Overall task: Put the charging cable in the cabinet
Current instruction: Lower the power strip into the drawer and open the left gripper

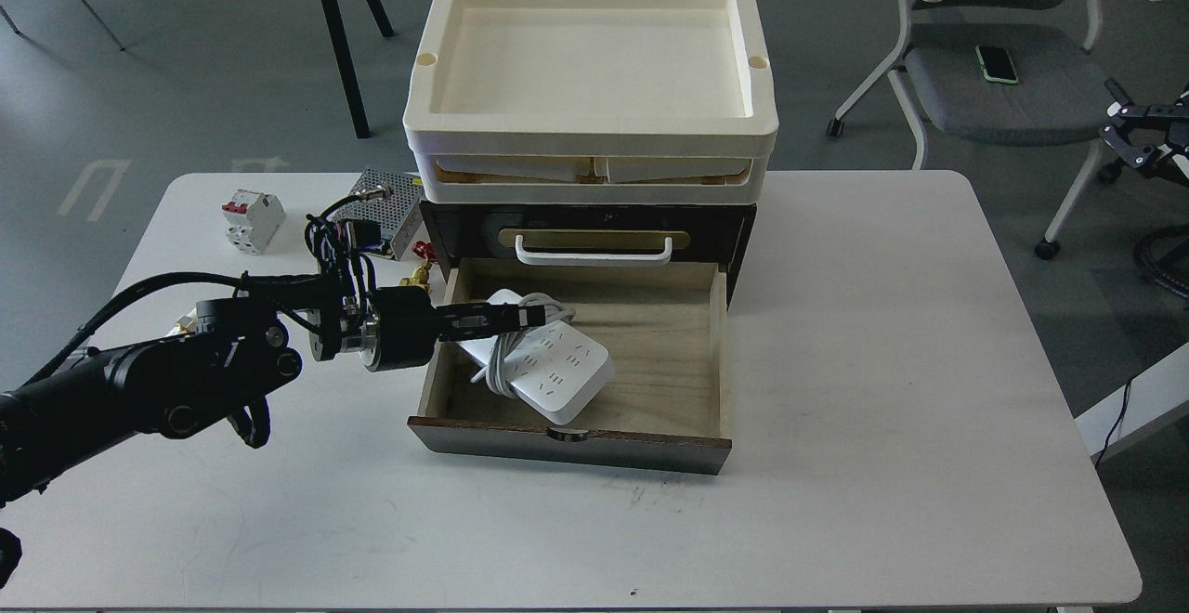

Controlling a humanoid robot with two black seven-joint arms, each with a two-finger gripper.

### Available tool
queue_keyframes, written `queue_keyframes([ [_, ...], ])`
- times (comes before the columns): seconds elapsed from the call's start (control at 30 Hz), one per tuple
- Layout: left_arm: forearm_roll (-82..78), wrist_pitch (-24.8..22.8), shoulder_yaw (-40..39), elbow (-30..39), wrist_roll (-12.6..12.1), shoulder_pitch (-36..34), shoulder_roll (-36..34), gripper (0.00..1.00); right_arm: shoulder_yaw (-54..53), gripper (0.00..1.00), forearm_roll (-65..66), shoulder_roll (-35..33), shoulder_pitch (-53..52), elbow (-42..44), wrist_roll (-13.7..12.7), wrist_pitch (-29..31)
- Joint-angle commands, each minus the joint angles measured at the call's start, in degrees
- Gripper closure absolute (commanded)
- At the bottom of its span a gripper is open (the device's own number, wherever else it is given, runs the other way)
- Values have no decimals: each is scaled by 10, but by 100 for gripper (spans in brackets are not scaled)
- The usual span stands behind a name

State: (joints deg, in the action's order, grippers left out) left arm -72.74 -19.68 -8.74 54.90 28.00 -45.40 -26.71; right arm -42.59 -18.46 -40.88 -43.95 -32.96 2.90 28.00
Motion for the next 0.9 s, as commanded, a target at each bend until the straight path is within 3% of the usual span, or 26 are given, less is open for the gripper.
queue_keyframes([
  [0.0, 14, -1, -4, 0, 0, 7, 10, 72, 1, 0, 0, 0, 0, 0, 0, 0],
  [0.13, 79, -6, -5, 0, 0, 7, 17, 51, 1, 0, 0, -1, 2, 0, 0, 0],
  [0.23, 111, -8, -8, 1, 0, 4, 17, 20, 0, 0, 0, -1, 6, -1, 0, 0],
  [0.47, 121, -11, -52, 3, 0, 7, -11, 10, -1, 0, -1, -2, 7, -1, 1, 0],
  [0.6, 124, -66, -100, 32, 0, 24, -80, 8, -7, 0, 0, -2, 7, -1, 1, 0],
  [0.7, 180, -83, -168, 48, 0, 66, -131, 3, -7, 0, -1, -2, 7, -2, 1, 0],
  [0.87, 332, -83, -288, 7, 0, 130, -151, 1, -19, 0, -1, -2, 7, -10, 3, 0],
])
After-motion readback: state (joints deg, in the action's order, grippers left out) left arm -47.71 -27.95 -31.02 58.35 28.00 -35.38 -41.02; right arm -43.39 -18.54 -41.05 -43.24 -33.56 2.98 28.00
